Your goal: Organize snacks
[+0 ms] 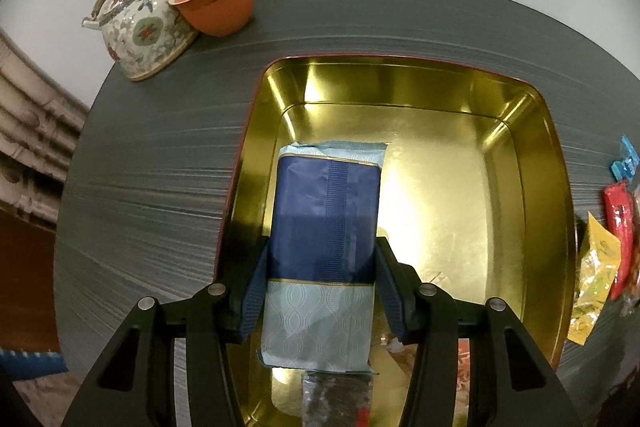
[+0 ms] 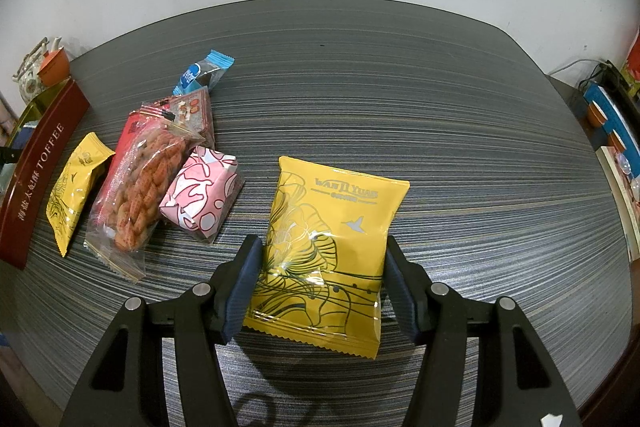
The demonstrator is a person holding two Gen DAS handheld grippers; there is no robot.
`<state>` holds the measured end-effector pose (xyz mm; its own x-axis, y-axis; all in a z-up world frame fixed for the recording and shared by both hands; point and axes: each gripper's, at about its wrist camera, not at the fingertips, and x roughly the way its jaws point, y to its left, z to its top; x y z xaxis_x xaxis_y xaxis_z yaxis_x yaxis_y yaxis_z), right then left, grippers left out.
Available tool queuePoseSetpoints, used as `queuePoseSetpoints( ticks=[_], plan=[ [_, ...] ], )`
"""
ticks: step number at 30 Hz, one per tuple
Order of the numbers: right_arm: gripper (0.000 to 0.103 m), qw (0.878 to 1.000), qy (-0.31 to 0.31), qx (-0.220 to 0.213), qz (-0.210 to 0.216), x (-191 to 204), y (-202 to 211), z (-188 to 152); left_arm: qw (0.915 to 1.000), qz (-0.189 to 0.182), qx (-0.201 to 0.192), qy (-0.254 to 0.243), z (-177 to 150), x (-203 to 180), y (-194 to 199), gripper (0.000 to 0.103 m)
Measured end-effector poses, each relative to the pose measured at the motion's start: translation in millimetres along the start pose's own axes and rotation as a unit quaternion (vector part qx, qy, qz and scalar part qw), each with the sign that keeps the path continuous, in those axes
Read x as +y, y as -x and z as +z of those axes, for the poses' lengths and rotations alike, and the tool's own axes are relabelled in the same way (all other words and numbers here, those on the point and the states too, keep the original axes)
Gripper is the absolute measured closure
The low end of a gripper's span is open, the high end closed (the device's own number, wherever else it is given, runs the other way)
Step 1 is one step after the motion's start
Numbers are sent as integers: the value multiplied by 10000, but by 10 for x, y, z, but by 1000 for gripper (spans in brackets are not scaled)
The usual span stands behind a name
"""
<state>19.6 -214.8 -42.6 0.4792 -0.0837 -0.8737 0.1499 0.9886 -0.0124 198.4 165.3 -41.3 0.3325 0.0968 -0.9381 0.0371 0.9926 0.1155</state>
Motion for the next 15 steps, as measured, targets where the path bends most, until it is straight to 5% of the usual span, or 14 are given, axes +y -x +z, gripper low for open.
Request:
queuePoseSetpoints(
  ticks=[11,15],
  plan=[
    [46,10000,-6,3,1,-11,-2,5,9999,17,155,24,-5,27,-15,51],
    [46,10000,-14,-2,0,-9,-4,8,9998,-158,140,-29,3,60,32,42]
  ],
)
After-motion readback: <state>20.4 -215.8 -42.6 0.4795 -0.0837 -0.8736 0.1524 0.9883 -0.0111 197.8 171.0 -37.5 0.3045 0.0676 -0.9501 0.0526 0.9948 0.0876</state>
